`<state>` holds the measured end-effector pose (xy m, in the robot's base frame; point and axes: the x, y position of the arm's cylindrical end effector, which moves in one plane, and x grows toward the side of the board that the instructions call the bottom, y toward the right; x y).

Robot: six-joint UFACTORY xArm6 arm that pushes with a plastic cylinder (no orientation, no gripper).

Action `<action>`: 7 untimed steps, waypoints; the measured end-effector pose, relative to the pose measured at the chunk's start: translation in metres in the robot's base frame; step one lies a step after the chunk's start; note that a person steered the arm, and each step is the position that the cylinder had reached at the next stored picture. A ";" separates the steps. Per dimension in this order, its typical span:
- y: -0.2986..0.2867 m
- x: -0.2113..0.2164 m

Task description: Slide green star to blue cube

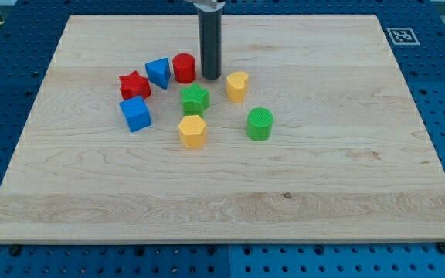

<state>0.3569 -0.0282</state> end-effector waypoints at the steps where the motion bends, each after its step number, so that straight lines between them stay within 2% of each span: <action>1: 0.000 0.019; 4: 0.000 0.048; 7: -0.008 0.024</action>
<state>0.3809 -0.0362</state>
